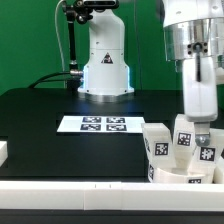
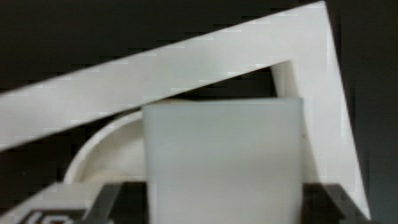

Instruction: Assemble stool

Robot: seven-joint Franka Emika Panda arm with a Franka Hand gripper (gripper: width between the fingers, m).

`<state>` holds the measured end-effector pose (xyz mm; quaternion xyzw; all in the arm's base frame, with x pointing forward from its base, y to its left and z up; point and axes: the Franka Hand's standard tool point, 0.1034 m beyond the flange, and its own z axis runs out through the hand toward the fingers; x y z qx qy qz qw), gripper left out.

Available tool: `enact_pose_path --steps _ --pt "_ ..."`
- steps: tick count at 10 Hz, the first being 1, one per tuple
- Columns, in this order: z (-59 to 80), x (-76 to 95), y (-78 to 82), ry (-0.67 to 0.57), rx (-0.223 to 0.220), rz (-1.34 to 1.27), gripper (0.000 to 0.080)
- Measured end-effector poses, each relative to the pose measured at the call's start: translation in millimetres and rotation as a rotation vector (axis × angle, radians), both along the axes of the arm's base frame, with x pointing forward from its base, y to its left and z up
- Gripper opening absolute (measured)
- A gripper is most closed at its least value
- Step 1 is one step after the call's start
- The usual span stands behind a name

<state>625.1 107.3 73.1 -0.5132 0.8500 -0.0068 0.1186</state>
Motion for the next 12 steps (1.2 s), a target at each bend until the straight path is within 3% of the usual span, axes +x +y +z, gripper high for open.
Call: enact_pose_path --steps 2,6,12 --pt "1.7 -1.7 1.5 -0.06 0.013 -0.145 0.034" --pt "0.1 -6.3 8.1 -0.041 0.063 -0.223 0.034" --pt "0.3 -10.0 8.1 -0.111 0.088 -0.383 0.034"
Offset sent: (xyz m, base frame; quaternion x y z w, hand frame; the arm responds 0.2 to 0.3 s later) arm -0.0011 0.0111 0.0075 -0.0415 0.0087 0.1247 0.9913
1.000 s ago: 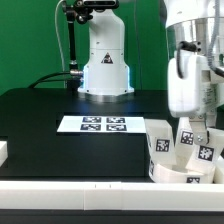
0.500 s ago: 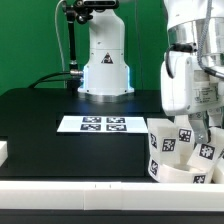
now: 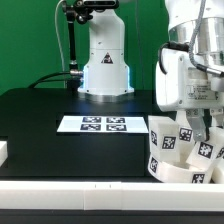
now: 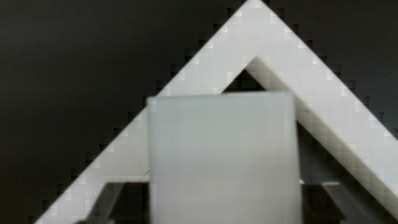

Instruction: Assemble stool

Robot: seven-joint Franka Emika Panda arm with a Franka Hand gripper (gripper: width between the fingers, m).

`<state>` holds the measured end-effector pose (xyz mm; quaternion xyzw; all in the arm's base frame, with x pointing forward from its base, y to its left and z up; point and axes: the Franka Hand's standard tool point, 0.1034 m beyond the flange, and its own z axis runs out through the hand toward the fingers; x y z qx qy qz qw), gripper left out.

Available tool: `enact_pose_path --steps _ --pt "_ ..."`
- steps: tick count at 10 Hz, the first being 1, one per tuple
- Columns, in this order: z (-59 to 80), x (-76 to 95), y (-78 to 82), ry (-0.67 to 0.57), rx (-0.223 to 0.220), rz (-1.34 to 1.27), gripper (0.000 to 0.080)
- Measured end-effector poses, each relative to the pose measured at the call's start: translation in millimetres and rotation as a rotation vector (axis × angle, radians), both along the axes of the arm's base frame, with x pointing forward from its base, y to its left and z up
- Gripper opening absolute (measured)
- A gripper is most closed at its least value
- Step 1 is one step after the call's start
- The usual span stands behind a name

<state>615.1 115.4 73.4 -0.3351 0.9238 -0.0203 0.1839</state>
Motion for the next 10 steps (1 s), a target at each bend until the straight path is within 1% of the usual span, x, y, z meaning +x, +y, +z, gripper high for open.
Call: enact_pose_path --steps 1,2,3,4,5,6,7,9,10 --pt "0.3 -0.2 0.7 -0.005 -0.017 0.047 0.034" --pt "-0.2 -0.5 0.5 -0.005 -0.019 0.05 0.0455" --pt "1.0 0.0 0.3 -0.006 -0.021 0.058 0.0455" --pt "12.6 3.3 0.7 -0.021 -0.018 0.081 0.058" --pt "29.4 6.5 1.4 -0.041 -0.007 0.096 0.0628" --pt "41.8 9.6 2.3 -0.057 0.003 0.098 0.0628" --pt "53.9 13.4 5.1 -0.066 0.021 0.103 0.0646" --pt "47.7 11.1 2.9 -0.059 0.012 0.104 0.0649" --pt "47.8 11.2 2.9 -0.059 0.012 0.104 0.0649"
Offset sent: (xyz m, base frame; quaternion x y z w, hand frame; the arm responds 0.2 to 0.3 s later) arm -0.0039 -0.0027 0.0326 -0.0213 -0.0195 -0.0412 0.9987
